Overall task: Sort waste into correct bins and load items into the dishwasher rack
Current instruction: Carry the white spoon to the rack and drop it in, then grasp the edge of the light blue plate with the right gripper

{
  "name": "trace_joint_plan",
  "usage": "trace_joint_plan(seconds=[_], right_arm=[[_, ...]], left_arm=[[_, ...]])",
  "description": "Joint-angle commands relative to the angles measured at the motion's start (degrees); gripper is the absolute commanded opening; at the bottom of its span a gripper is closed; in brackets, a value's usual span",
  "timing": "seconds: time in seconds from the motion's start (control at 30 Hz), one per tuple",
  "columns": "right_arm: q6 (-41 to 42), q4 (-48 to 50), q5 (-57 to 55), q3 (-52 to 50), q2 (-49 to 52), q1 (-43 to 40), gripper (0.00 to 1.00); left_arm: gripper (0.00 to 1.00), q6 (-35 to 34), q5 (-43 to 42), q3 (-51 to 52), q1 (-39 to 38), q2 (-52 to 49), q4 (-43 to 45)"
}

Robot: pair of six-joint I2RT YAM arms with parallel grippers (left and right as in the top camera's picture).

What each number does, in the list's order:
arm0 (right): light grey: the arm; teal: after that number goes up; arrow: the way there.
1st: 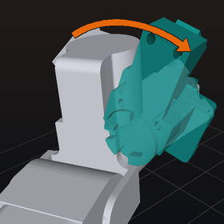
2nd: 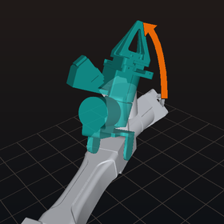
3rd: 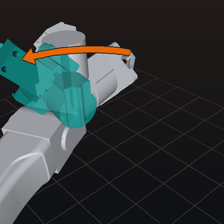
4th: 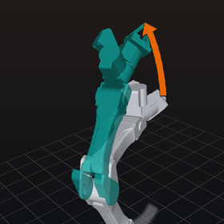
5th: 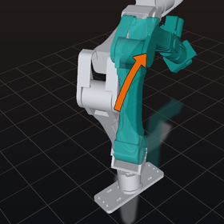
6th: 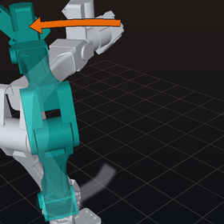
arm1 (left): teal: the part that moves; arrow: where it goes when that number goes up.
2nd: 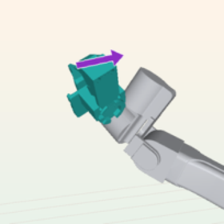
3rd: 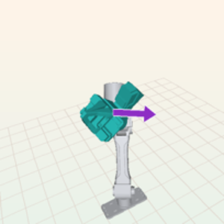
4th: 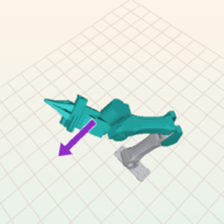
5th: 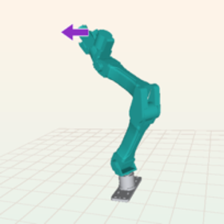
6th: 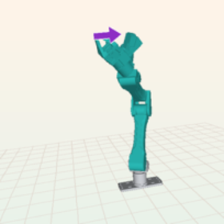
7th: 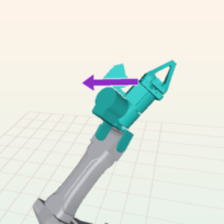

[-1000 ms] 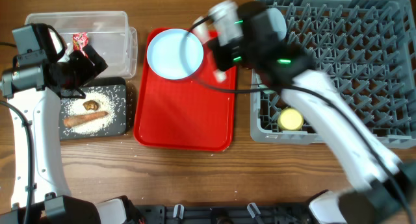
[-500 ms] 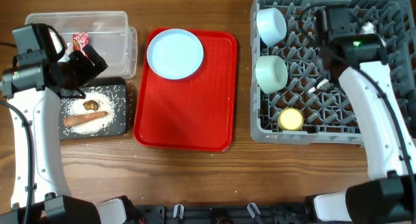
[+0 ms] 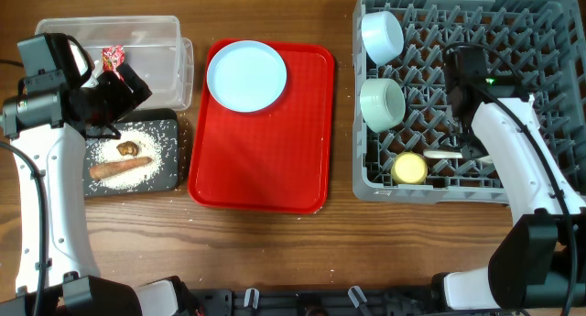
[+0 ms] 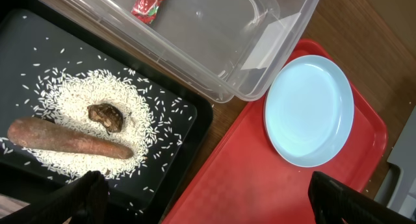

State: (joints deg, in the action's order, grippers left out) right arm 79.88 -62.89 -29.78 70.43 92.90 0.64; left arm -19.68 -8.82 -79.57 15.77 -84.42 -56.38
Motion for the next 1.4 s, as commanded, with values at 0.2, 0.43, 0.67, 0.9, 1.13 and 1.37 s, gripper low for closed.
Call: trace_joint_plan(seconds=[0.2,0.43,0.67,0.9,1.13,1.37], right_arm=[[-13.3,1.5,0.9,2.8,-0.8,0.1,1.00],[-52.7,17.1,28.7,16.2,-7.5,7.1,1.00],[-53.7,35.8,29.5,16.1,2.5,22.1,0.97],[-43.3,48.6,27.6,16.1,24.0,29.1,0.78],[-42.2,57.6,28.5,16.1,34.6,30.7,0.63],[-42.1,59.2,28.5,16.1,37.1,30.8,0.50]], left_arm=[[1.00,-0.5,-0.3,-0.3,0.1,0.5,0.2],[1.00,-0.5,-0.3,-0.3,0.1,0.5,0.2],[1.00,-0.5,-0.3,-0.3,0.1,0.5,0.2],[1.00,-0.5,-0.3,-0.3,0.1,0.5,0.2],[1.00,-0.5,-0.3,-0.3,0.1,0.5,0.2],[1.00,-0.5,-0.3,-0.3,0.1,0.5,0.2]])
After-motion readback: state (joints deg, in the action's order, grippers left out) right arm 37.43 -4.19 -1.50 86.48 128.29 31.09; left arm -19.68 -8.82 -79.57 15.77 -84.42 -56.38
